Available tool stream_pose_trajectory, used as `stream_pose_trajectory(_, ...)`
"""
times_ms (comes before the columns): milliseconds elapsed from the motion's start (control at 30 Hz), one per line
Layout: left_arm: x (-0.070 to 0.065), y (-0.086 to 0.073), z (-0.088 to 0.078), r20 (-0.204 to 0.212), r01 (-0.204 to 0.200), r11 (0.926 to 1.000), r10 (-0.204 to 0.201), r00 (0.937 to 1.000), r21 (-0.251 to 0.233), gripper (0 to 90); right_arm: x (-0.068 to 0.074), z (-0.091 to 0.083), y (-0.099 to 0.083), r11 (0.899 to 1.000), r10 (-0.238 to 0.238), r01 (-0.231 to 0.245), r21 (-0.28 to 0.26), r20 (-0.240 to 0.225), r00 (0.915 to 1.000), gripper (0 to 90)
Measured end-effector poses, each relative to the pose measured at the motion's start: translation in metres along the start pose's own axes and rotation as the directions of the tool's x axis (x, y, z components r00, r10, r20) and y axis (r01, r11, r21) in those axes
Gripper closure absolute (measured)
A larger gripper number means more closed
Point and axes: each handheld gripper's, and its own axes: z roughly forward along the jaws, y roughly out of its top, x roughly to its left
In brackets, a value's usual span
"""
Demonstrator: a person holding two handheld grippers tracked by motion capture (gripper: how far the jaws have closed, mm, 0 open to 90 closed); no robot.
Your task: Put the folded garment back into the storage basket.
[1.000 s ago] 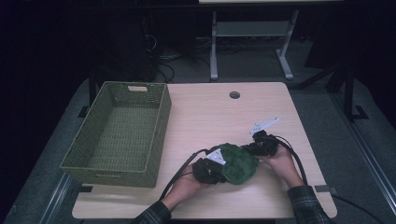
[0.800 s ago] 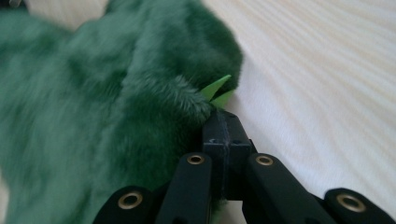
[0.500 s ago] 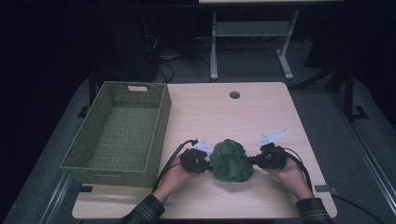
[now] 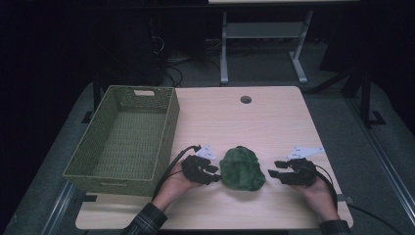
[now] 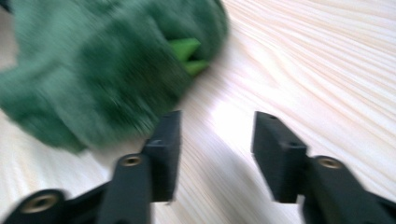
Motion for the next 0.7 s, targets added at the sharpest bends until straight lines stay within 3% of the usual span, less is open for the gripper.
stream_pose_trajectory(167, -0.003, 0.007, -0.005, -0.002, -0.019, 0.9998, 0.019, 0.9998, 0.004, 36.8, -0.003, -0.006, -0.016, 0.999, 0.040, -0.039, -0.011, 0.107, 0.9934, 13.7)
stream_pose_trajectory(300, -0.003, 0.015, -0.006, 0.012, -0.045, 0.9990, 0.045, 0.9989, -0.004, 23.7, -0.004, -0.004, -0.024, 0.998, 0.047, -0.052, 0.029, 0.149, 0.9877, 2.2)
stream_pose_trajectory(467, -0.001, 0.027, -0.004, 0.030, -0.088, 0.9957, 0.089, 0.9956, -0.028, 16.5, -0.004, -0.001, -0.030, 0.998, 0.042, -0.049, 0.041, 0.156, 0.9868, 2.1)
stream_pose_trajectory(700, 0.004, 0.037, 0.013, 0.062, -0.111, 0.9937, 0.112, 0.9918, -0.009, 13.7, -0.005, 0.001, -0.031, 0.999, 0.033, -0.038, 0.030, 0.153, 0.9876, 1.3)
